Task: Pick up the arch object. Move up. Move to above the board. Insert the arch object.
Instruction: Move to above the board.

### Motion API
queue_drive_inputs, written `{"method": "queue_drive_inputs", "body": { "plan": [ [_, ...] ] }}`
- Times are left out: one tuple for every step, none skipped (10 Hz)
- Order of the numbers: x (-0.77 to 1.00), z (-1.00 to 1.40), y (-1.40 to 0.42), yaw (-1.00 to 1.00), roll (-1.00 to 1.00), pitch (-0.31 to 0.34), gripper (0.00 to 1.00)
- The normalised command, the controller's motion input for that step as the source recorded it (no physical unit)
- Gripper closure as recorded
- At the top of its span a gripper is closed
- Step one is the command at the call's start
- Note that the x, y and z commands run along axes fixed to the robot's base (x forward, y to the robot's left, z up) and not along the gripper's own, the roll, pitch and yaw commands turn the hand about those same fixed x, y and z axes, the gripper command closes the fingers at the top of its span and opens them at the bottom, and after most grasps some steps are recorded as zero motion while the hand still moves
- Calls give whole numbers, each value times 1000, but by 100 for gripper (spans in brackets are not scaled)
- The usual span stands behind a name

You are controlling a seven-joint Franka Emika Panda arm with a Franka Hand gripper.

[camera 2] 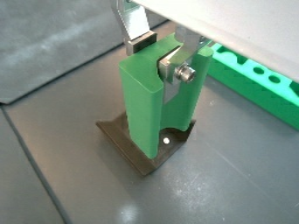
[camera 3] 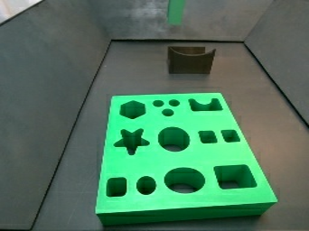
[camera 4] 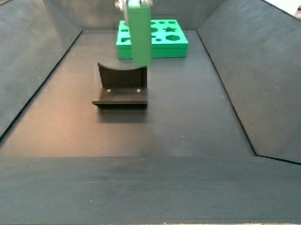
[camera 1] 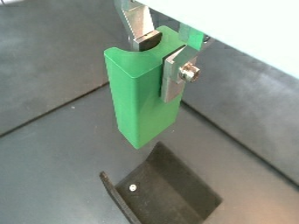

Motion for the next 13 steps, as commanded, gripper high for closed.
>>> {"method": "queue_drive_inputs", "body": {
  "plan": [
    [100, 744, 17, 50, 107, 81, 100],
    [65, 566, 7, 45, 102, 88, 100],
    [41, 334, -3, 38, 97, 89, 100],
    [37, 218, -5, 35, 95, 89, 100],
    [-303, 268, -1000, -409, -147, 74, 100],
    [-305, 265, -1000, -398, -146, 73, 100],
    [-320, 272, -1000, -229, -114, -11, 100],
    [-323, 265, -1000, -155, -109, -27, 100],
    [-321, 267, -1000, -60, -51, -10, 100],
    [-323, 268, -1000, -9, -16, 9, 100],
    [-320, 274, -1000, 9, -22, 19, 100],
    [-319, 274, -1000, 12, -18, 16, 100],
    [-329, 279, -1000, 8, 7, 1, 100]
  ]
}}
